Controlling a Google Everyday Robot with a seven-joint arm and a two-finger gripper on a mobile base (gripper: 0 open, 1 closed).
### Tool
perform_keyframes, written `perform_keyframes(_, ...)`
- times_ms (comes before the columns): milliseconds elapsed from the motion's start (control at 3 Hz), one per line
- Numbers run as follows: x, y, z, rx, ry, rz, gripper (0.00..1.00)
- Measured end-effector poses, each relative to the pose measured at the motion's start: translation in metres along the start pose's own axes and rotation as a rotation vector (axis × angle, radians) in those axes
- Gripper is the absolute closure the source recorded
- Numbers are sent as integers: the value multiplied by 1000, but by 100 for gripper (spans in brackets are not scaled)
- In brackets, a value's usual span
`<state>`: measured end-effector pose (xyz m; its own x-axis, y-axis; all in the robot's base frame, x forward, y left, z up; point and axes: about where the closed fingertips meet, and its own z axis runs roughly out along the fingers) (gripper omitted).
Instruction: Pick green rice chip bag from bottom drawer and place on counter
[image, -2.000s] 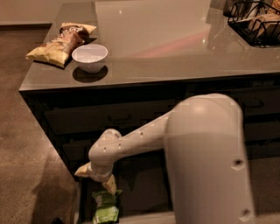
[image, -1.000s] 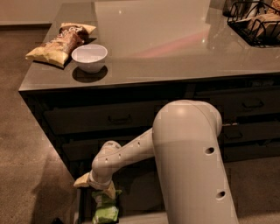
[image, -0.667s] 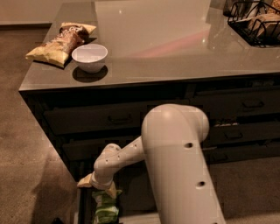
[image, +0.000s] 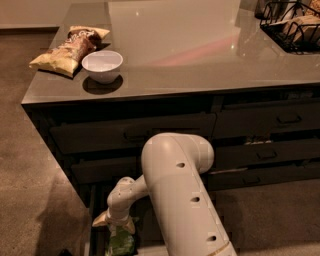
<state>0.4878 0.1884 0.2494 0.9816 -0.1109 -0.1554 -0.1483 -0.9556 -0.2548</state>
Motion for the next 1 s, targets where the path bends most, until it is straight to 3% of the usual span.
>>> perform_keyframes(667, -2, 10, 47, -25, -44, -141, 0)
perform_keyframes(1000, -2, 10, 48, -25, -44, -141, 0)
